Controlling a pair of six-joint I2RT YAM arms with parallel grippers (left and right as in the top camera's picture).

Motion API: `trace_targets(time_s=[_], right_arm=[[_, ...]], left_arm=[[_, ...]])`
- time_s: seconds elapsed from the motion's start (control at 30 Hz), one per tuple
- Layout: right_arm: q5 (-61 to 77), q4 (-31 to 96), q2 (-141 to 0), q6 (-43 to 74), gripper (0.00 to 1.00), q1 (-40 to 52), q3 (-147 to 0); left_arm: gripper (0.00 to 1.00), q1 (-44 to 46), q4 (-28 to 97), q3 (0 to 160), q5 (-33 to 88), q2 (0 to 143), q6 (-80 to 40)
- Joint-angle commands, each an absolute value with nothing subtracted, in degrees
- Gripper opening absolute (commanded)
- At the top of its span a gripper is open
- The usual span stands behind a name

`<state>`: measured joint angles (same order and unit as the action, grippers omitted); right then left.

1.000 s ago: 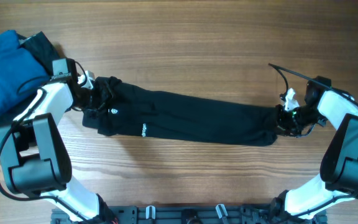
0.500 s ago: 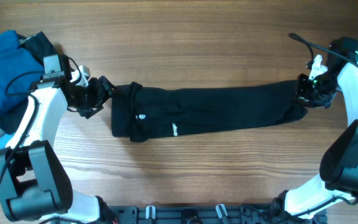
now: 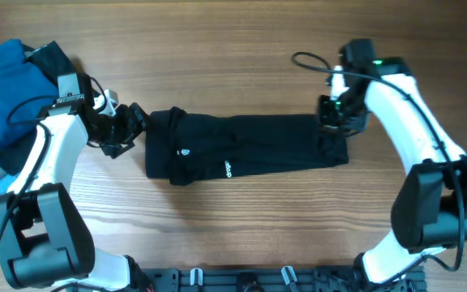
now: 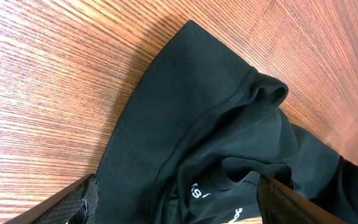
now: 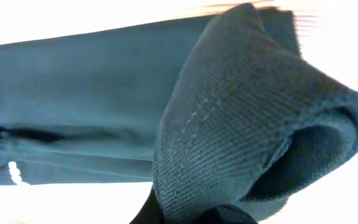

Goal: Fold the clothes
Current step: 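Fold the strip's right end leftward with the right gripper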

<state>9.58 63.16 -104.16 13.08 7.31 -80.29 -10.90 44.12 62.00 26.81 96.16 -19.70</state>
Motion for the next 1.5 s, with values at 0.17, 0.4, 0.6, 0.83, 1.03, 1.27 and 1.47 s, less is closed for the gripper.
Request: trace_targets(time_s=[0.17, 0.4, 0.6, 0.83, 1.03, 1.27, 1.47], right_arm=[[12.0, 60.3, -106.0, 20.3, 0.04, 15.7, -80.1], [14.3, 59.4, -108.1, 21.2, 0.04, 18.9, -80.1], [15.1, 58.6, -108.7, 21.2, 0.04, 21.1, -80.1], [15.2, 57.8, -108.7, 21.0, 0.54, 22.7, -80.1], [17.5, 57.3, -108.7, 16.6, 0.58, 22.7, -80.1], [8.8, 56.5, -108.7, 20.2, 0.6, 22.7, -80.1], [9.7, 54.3, -108.7, 24.1, 0.62, 22.7, -80.1]], left_arm=[[0.82, -11.0, 44.6, 62.5, 26.1, 96.0, -18.4], [0.82, -11.0, 44.7, 62.5, 26.1, 96.0, -18.4], [0.82, -11.0, 44.7, 62.5, 26.1, 96.0, -18.4], [0.82, -11.0, 44.6, 62.5, 26.1, 96.0, -18.4], [0.82, -11.0, 44.6, 62.5, 26.0, 96.0, -18.4], [0.83, -11.0, 44.6, 62.5, 24.3, 96.0, -18.4], [0.87, -10.3, 44.4, 61.6, 24.4, 96.2, -14.5]])
